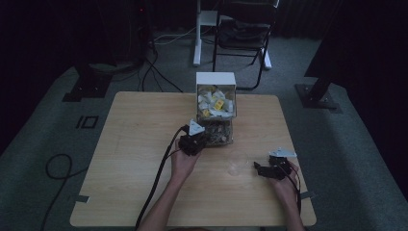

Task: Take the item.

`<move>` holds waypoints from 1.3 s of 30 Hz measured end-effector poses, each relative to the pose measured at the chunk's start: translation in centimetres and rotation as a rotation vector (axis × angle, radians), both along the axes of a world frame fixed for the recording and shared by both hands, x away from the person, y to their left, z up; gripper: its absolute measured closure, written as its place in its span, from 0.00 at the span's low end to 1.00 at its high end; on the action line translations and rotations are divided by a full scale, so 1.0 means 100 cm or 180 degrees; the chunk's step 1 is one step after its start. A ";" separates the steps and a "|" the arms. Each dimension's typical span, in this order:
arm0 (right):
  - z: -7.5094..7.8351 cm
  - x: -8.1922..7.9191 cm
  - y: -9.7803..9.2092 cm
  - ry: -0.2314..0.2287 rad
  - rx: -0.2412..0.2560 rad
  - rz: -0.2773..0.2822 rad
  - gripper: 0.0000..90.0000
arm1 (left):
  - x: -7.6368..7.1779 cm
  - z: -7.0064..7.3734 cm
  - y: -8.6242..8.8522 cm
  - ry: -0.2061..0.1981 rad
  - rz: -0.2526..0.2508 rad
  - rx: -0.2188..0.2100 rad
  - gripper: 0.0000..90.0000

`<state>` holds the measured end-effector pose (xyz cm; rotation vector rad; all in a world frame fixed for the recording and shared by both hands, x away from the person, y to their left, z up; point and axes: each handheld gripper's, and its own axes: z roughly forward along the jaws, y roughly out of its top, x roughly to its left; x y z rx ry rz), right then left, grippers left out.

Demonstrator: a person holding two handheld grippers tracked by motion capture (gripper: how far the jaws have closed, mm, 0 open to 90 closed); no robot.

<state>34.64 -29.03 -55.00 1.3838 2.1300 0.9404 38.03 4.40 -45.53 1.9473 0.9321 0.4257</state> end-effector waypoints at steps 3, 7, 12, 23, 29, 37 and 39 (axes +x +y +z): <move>0.000 0.000 0.000 0.0000 -0.0001 -0.0002 0.22 | -0.002 0.002 0.000 -0.0013 -0.0010 0.0012 1.00; 0.000 0.000 0.000 0.0001 0.0000 -0.0003 0.22 | -0.004 0.004 0.000 -0.0013 -0.0037 -0.0008 1.00; 0.000 0.000 0.000 0.0001 0.0000 -0.0003 0.22 | -0.007 0.007 0.001 0.0005 -0.0085 -0.0081 1.00; 0.000 0.000 0.000 0.0000 -0.0001 -0.0002 0.22 | -0.015 0.016 0.003 -0.0061 -0.0136 -0.0151 1.00; 0.000 0.000 0.000 0.0001 -0.0001 -0.0002 0.22 | -0.020 0.022 0.003 -0.0096 -0.0177 -0.0168 1.00; 0.000 0.000 0.000 0.0001 -0.0001 -0.0002 0.22 | -0.022 0.026 0.000 -0.0112 -0.0221 -0.0181 1.00; 0.000 0.000 0.000 0.0000 0.0000 -0.0002 0.22 | -0.022 0.027 -0.001 -0.0113 -0.0223 -0.0177 1.00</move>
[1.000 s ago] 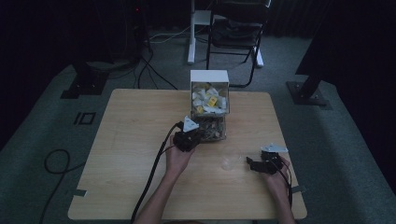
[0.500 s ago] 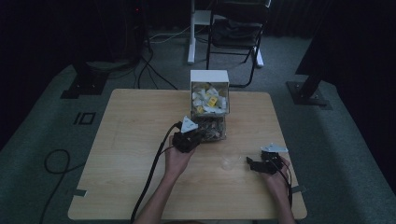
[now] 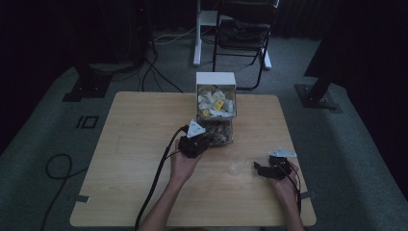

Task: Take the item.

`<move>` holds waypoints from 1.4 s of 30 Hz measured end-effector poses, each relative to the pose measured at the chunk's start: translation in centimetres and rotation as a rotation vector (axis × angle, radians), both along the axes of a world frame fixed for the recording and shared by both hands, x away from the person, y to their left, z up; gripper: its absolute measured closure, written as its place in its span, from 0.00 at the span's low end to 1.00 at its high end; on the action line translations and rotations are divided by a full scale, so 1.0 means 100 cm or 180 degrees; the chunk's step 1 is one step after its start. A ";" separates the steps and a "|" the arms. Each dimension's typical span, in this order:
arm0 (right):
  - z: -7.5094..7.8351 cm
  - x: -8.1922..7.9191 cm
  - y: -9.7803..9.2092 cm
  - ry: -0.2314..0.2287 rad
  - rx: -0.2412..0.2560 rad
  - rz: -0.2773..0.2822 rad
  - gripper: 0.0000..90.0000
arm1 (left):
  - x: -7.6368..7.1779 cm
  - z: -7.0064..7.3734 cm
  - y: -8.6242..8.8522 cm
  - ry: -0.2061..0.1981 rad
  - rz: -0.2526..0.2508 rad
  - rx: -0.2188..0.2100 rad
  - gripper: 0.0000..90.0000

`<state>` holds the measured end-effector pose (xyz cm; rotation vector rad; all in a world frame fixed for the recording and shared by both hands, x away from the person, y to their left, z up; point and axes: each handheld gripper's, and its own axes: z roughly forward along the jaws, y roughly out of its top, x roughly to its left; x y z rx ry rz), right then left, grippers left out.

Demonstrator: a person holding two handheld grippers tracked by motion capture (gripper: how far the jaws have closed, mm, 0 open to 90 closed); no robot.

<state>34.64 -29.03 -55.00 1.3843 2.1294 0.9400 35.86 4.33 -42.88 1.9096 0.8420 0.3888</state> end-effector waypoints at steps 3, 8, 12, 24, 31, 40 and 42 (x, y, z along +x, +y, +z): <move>0.000 0.000 0.000 0.0000 0.0000 0.0000 0.22 | -0.002 0.001 -0.001 -0.0011 -0.0007 -0.0001 1.00; 0.000 0.000 0.000 0.0002 -0.0003 0.0007 0.22 | -0.006 0.005 -0.003 -0.0042 -0.0036 0.0002 1.00; 0.000 0.000 0.000 0.0002 -0.0001 0.0005 0.22 | -0.010 0.008 -0.007 -0.0092 -0.0065 0.0030 1.00; 0.000 -0.001 0.000 0.0001 -0.0001 0.0002 0.22 | -0.018 0.012 -0.013 -0.0138 -0.0167 0.0015 1.00; 0.000 -0.001 0.000 0.0000 -0.0002 0.0001 0.22 | -0.022 0.014 -0.018 -0.0147 -0.0223 -0.0016 1.00; 0.000 -0.001 0.000 -0.0001 -0.0002 0.0002 0.22 | -0.022 0.015 -0.025 -0.0139 -0.0278 -0.0052 1.00; 0.000 -0.001 0.000 0.0000 -0.0002 0.0001 0.22 | -0.022 0.015 -0.026 -0.0142 -0.0290 -0.0052 1.00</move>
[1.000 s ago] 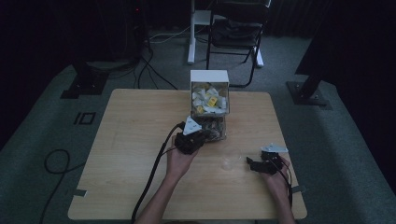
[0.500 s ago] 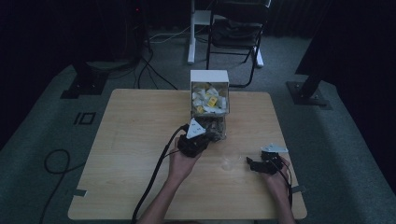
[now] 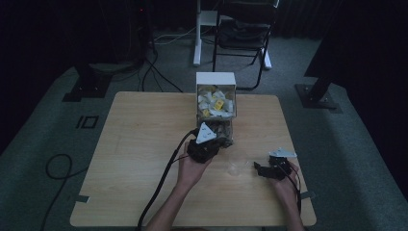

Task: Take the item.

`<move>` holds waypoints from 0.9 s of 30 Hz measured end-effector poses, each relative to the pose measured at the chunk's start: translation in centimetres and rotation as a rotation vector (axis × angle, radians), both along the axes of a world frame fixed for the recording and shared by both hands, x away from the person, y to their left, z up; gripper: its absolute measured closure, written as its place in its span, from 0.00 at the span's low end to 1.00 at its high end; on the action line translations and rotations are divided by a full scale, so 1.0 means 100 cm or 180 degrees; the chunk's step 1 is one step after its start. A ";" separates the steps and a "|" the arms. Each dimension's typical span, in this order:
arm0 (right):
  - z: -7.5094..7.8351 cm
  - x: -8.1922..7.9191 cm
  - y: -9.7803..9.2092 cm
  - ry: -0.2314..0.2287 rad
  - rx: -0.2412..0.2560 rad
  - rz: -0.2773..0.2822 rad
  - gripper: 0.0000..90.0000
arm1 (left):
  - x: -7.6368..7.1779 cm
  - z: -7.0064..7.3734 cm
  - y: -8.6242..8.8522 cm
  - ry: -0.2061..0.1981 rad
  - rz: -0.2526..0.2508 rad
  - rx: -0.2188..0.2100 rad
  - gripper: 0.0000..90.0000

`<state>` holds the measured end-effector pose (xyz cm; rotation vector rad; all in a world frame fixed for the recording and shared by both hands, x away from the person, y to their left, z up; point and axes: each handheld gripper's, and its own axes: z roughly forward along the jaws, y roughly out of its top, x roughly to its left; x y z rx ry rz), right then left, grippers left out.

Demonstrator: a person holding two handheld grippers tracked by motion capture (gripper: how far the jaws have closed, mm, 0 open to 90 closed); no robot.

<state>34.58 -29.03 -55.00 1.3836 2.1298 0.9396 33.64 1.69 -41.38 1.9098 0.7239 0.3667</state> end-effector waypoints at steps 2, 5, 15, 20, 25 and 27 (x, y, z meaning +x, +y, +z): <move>0.000 0.000 0.000 0.0001 0.0000 0.0000 0.22 | 0.000 0.000 -0.001 0.0003 -0.0004 -0.0013 1.00; 0.000 0.000 0.000 0.0001 -0.0002 0.0001 0.22 | 0.000 0.000 -0.003 0.0005 -0.0012 -0.0033 1.00; 0.000 0.000 0.000 0.0001 0.0001 -0.0001 0.22 | -0.003 -0.001 -0.011 0.0001 -0.0079 -0.0032 1.00; 0.000 0.000 0.000 0.0002 0.0001 -0.0001 0.22 | -0.004 -0.002 -0.014 0.0002 -0.0101 -0.0036 1.00; 0.000 0.000 0.000 0.0002 0.0001 -0.0001 0.22 | -0.005 -0.003 -0.017 0.0008 -0.0128 -0.0031 1.00; 0.000 0.000 0.000 0.0002 0.0002 -0.0002 0.22 | -0.006 -0.003 -0.018 0.0007 -0.0139 -0.0025 1.00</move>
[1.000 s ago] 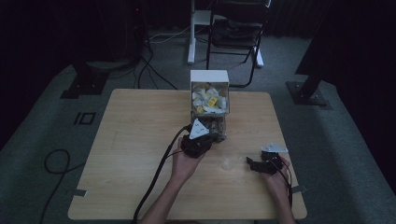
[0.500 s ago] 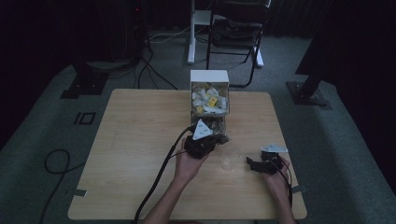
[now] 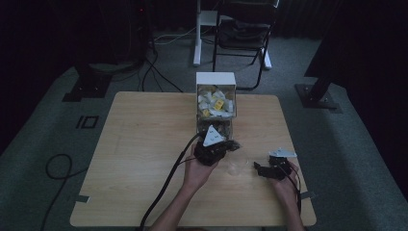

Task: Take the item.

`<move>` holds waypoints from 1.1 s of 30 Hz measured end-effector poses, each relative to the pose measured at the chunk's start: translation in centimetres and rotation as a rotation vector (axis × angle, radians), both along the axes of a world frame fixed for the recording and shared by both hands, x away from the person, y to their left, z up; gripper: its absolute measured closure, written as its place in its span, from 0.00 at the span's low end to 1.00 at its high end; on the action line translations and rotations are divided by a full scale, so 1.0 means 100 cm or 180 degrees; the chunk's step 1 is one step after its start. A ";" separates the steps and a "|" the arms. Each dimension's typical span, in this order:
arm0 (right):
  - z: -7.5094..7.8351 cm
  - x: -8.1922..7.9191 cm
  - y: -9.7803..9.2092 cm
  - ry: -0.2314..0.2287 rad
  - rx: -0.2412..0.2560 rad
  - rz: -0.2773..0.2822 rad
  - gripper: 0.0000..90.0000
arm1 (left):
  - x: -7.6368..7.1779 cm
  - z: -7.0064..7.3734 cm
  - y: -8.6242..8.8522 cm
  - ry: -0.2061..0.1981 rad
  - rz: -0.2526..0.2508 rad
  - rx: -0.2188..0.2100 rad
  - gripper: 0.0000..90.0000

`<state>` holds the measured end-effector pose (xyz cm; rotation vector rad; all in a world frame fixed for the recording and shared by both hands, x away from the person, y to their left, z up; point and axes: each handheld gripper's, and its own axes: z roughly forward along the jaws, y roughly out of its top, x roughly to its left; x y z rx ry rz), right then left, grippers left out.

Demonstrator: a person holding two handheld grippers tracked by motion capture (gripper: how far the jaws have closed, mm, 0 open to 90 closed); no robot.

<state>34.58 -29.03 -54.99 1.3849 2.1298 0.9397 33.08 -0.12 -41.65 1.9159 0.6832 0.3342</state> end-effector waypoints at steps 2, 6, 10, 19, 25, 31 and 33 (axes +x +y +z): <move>0.000 0.000 0.000 0.0000 -0.0001 0.0001 0.22 | -0.001 0.000 -0.001 -0.0003 -0.0007 -0.0001 1.00; 0.000 0.000 0.000 0.0000 0.0000 0.0000 0.22 | -0.002 -0.001 -0.003 0.0000 -0.0019 -0.0007 1.00; 0.000 0.000 0.000 0.0001 -0.0002 0.0003 0.22 | -0.002 -0.002 -0.005 0.0004 -0.0033 -0.0003 1.00; 0.000 0.000 0.000 0.0000 -0.0001 0.0002 0.22 | -0.005 -0.004 -0.009 0.0012 -0.0062 -0.0004 1.00; 0.000 0.000 0.000 -0.0001 -0.0001 0.0001 0.22 | -0.005 -0.005 -0.011 0.0011 -0.0078 0.0005 1.00; 0.000 0.000 0.000 -0.0003 0.0003 -0.0002 0.22 | -0.006 -0.007 -0.013 0.0024 -0.0092 -0.0005 1.00; 0.000 0.000 0.000 -0.0003 0.0003 -0.0003 0.22 | -0.007 -0.008 -0.014 0.0029 -0.0097 -0.0002 1.00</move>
